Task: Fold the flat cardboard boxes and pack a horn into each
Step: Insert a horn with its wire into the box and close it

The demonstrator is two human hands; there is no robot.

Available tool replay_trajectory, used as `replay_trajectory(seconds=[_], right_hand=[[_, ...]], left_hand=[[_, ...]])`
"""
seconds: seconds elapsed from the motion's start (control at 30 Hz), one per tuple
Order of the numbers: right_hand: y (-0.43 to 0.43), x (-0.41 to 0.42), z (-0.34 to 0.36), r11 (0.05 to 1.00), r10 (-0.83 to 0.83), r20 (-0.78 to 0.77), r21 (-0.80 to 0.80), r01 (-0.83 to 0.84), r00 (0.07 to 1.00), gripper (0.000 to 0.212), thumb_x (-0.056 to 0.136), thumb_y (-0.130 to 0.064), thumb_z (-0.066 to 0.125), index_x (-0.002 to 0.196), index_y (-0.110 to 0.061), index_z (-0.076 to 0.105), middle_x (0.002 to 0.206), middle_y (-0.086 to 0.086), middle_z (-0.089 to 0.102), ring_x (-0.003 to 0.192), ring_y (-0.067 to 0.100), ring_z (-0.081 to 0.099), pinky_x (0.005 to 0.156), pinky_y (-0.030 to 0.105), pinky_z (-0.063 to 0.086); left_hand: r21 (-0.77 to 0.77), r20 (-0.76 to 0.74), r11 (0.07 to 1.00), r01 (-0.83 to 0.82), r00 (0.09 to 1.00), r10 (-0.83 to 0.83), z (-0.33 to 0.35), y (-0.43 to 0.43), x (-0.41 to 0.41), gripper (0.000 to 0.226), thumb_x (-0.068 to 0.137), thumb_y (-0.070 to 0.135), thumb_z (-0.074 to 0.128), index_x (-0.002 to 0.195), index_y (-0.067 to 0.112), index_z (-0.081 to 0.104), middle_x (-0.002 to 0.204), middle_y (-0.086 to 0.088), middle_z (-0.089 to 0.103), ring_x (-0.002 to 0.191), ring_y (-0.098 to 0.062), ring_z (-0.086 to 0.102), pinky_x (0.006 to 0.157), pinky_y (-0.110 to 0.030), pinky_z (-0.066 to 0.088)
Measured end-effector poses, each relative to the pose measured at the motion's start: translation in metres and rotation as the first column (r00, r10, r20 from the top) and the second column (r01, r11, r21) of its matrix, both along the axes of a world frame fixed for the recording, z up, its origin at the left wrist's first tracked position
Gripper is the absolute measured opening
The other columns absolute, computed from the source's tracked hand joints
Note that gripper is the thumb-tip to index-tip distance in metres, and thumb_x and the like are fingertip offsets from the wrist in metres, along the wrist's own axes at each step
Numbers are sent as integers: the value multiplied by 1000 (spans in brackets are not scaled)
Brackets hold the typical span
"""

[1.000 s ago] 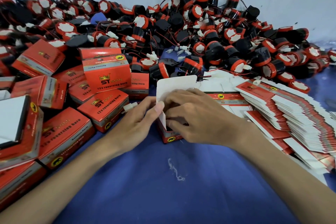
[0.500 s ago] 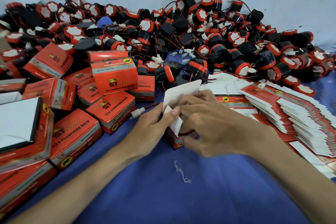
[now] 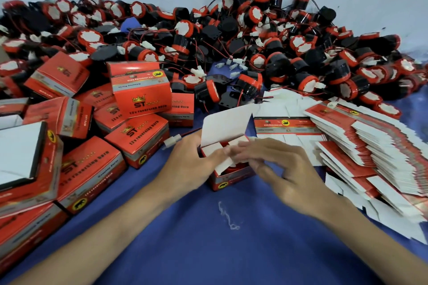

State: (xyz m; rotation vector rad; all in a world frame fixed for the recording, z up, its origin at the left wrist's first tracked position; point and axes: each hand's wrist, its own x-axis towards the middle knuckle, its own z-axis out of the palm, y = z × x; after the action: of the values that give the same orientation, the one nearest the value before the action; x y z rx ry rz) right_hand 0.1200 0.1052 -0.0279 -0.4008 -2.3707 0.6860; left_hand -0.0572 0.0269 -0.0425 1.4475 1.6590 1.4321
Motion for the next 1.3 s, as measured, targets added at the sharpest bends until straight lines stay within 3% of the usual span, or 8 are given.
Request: replay_trajectory(seconds=[0.2,0.33,0.47,0.73,0.9,0.97,1.1,1.3], right_hand=[[-3,-6,8,939,-87,-41,-337,69,995,40,87,-58,44,123,-43,35,90,-20,73,98,6,67,88,40,49],[1,-9,7,914,-107,-108,-401,55,988,43,92,-48,52,130,-29,49,58,-25,61,55,-8,56,57,4,38],[3,-8,3,917,-110,-74,-393,72,991,19,85,-39,58,100,-35,69,91,-27,70,86,-10,63,75,6,42],[6,0,0,896,11,-18,-444,-18,1000,28,88,-31,61,115,-36,61,110,-25,67,108,-5,60,87,9,44],[0,-10,-10,949,-148,-131,-298,103,980,32,78,-22,70,110,-21,67,104,-8,70,97,-4,65,83,13,50],[-1,-10,-13,980,-195,-168,9,200,966,32,76,-11,76,107,-13,69,100,2,73,95,3,66,81,19,51],[-5,-4,-7,770,-259,-120,573,280,958,23,87,-25,64,103,-13,75,92,1,75,92,21,71,75,35,57],[-4,-2,-3,719,-264,-50,656,231,963,26,87,-27,66,102,-8,75,110,13,70,90,25,72,79,36,57]], left_hand=[[277,-266,961,25,962,52,2,-8,0,31,90,12,60,115,30,59,112,19,63,104,3,59,86,-16,46],[385,-628,911,149,765,141,1,-11,-5,26,80,3,69,106,5,72,112,-4,69,101,-16,66,84,-30,54],[194,-703,965,177,711,11,3,-24,-1,62,83,57,55,121,9,64,128,-1,61,117,-14,57,101,-15,37],[135,-537,960,247,832,-138,9,-16,-18,46,89,32,57,129,11,57,135,8,54,127,-4,48,107,-22,37],[184,-563,937,299,813,-149,3,-12,-24,40,91,23,54,126,5,57,133,0,56,128,-7,49,108,-24,39],[209,-595,927,311,793,-133,0,-11,-27,38,91,19,58,127,5,56,133,-2,56,129,-10,49,108,-28,40],[272,-674,904,330,736,-66,-3,-12,-27,37,92,18,54,128,5,53,133,-2,55,129,-13,50,105,-33,44],[324,-761,910,260,643,87,-8,-15,-21,33,93,21,55,123,10,63,129,-1,60,125,-16,54,85,-41,56]])
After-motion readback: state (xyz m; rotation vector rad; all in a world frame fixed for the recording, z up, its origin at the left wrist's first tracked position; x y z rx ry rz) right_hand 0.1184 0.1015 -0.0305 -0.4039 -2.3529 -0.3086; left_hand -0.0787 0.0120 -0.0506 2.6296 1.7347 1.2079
